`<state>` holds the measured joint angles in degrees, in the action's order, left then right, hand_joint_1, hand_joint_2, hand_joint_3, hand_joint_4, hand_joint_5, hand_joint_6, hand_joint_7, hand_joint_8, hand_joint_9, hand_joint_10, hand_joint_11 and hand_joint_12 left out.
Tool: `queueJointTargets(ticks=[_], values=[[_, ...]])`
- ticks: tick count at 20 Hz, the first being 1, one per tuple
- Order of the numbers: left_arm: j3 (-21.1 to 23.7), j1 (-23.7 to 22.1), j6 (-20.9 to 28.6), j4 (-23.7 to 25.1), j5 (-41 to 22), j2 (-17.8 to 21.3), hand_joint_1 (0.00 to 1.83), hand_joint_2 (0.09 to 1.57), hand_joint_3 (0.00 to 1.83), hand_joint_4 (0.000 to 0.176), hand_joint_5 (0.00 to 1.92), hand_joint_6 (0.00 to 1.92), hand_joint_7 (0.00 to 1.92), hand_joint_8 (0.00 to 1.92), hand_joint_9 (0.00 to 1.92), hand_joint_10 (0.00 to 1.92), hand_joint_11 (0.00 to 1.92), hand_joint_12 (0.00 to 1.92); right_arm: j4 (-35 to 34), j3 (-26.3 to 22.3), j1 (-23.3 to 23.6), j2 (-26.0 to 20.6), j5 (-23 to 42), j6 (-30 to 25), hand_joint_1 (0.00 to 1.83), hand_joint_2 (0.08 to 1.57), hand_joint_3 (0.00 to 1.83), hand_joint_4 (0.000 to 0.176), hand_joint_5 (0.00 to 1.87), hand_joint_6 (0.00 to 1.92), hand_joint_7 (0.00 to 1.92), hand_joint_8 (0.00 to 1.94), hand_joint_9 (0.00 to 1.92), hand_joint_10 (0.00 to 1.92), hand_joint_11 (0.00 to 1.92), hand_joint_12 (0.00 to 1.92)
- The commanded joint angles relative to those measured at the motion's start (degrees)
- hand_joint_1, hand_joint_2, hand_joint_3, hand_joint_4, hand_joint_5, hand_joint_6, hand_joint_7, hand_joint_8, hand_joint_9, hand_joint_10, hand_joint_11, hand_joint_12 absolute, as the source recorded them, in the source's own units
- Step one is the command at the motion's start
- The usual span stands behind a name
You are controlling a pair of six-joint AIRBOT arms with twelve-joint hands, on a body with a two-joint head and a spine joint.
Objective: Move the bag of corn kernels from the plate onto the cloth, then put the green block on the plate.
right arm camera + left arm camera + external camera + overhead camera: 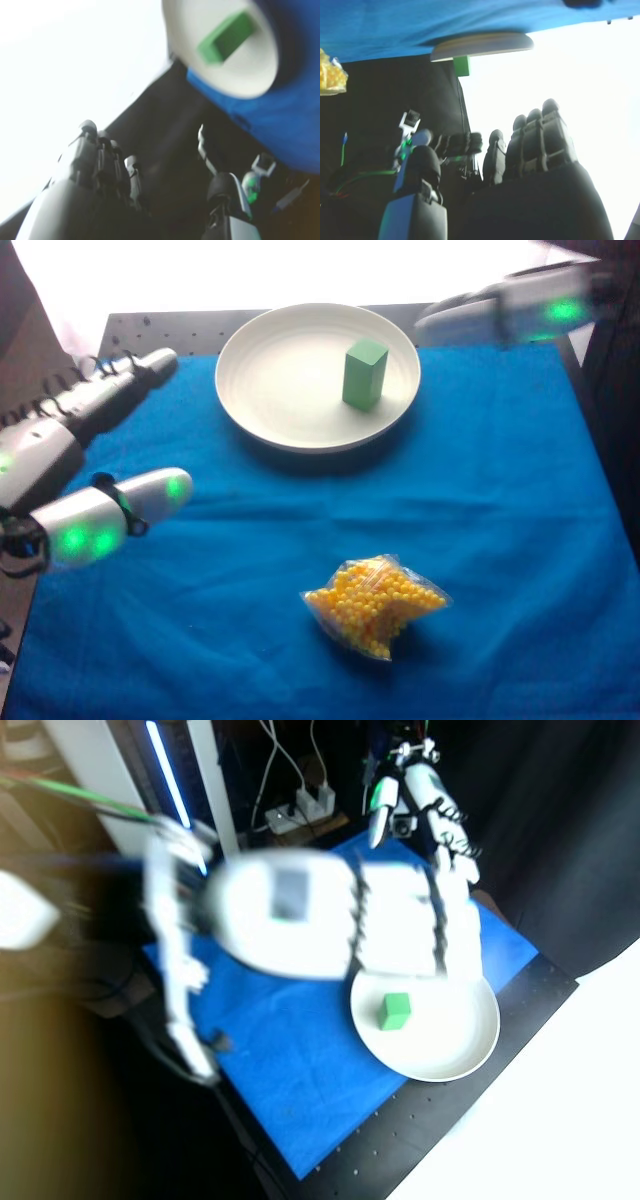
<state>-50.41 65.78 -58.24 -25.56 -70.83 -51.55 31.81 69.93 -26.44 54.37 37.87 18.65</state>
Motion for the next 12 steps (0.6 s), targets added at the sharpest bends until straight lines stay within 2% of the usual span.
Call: queueJointTargets(ticks=[1, 2, 3, 4, 6, 7, 8, 9, 10, 11, 12], values=[[0.2, -0.2, 0.3, 1.5, -8.3, 0.4, 0.27, 1.29, 0.02, 0.176, 0.02, 0.0, 0.0, 0.0, 0.0, 0.0, 0.02, 0.01, -2.5, -0.6, -0.4, -0.1, 6.9, 0.0, 0.49, 1.27, 0.04, 0.078, 0.0, 0.0, 0.0, 0.0, 0.0, 0.0, 0.0, 0.0], [0.3, -0.1, 0.3, 1.4, -8.9, 0.6, 0.32, 1.31, 0.02, 0.176, 0.02, 0.0, 0.0, 0.0, 0.0, 0.0, 0.0, 0.0, -5.2, -1.7, -3.2, -1.7, 9.7, 1.1, 0.48, 1.3, 0.02, 0.086, 0.0, 0.0, 0.0, 0.0, 0.0, 0.0, 0.0, 0.0], [0.4, -0.1, 0.2, 1.4, -9.4, 0.9, 0.4, 1.33, 0.02, 0.163, 0.02, 0.0, 0.0, 0.0, 0.0, 0.0, 0.0, 0.0, -7.9, -2.9, -6.2, -3.2, 12.0, 2.6, 0.47, 1.32, 0.02, 0.076, 0.0, 0.0, 0.0, 0.0, 0.0, 0.0, 0.0, 0.0], [0.6, -0.1, -0.1, 1.4, -9.8, 1.3, 0.42, 1.32, 0.01, 0.173, 0.03, 0.0, 0.0, 0.0, 0.0, 0.0, 0.0, 0.0, -10.6, -4.4, -8.5, -4.7, 14.0, 4.6, 0.5, 1.31, 0.01, 0.073, 0.0, 0.0, 0.0, 0.0, 0.0, 0.0, 0.0, 0.0], [0.9, -0.1, -0.4, 1.4, -11.1, 2.0, 0.47, 1.31, 0.0, 0.173, 0.04, 0.01, 0.0, 0.0, 0.0, 0.0, 0.0, 0.0, -14.7, -7.6, -12.9, -7.5, 16.9, 8.9, 0.42, 1.28, 0.0, 0.089, 0.0, 0.0, 0.0, 0.0, 0.0, 0.0, 0.0, 0.0], [1.0, -0.1, -0.6, 1.6, -11.7, 2.4, 0.48, 1.3, 0.0, 0.163, 0.03, 0.0, 0.0, 0.0, 0.0, 0.0, 0.0, 0.0, -16.9, -9.4, -15.4, -9.1, 18.2, 11.4, 0.38, 1.27, 0.0, 0.079, 0.0, 0.0, 0.0, 0.0, 0.0, 0.0, 0.0, 0.0], [1.0, -0.1, -0.7, 1.7, -12.0, 2.6, 0.46, 1.29, 0.0, 0.147, 0.03, 0.0, 0.0, 0.0, 0.0, 0.0, 0.0, 0.0, -18.0, -10.3, -17.2, -9.9, 19.2, 11.8, 0.38, 1.27, 0.0, 0.087, 0.0, 0.0, 0.0, 0.0, 0.0, 0.0, 0.0, 0.0], [1.2, -0.1, -1.0, 2.0, -12.8, 2.9, 0.42, 1.31, 0.0, 0.11, 0.03, 0.0, 0.0, 0.0, 0.0, 0.0, 0.0, 0.0, -19.8, -10.9, -20.0, -10.5, 21.6, 11.8, 0.41, 1.28, 0.0, 0.067, 0.0, 0.0, 0.0, 0.0, 0.0, 0.0, 0.0, 0.0], [1.5, -0.1, -1.2, 2.3, -13.4, 3.4, 0.4, 1.33, 0.01, 0.133, 0.01, 0.0, 0.0, 0.0, 0.0, 0.0, 0.0, 0.0, -21.2, -11.4, -22.1, -11.0, 23.7, 11.8, 0.39, 1.29, 0.01, 0.089, 0.0, 0.0, 0.0, 0.0, 0.0, 0.0, 0.0, 0.0], [2.0, -0.1, -1.8, 2.7, -14.2, 4.0, 0.38, 1.34, 0.01, 0.152, 0.0, 0.0, 0.0, 0.0, 0.0, 0.0, 0.0, 0.0, -23.2, -12.3, -24.5, -11.9, 26.5, 12.5, 0.39, 1.3, 0.01, 0.087, 0.0, 0.0, 0.0, 0.0, 0.0, 0.0, 0.0, 0.0], [2.4, -0.1, -2.2, 2.8, -14.8, 4.5, 0.4, 1.31, 0.0, 0.164, 0.0, 0.0, 0.0, 0.0, 0.0, 0.0, 0.0, 0.0, -24.3, -12.9, -25.9, -12.4, 28.0, 13.4, 0.42, 1.27, 0.0, 0.119, 0.0, 0.0, 0.0, 0.0, 0.0, 0.0, 0.03, 0.01]])
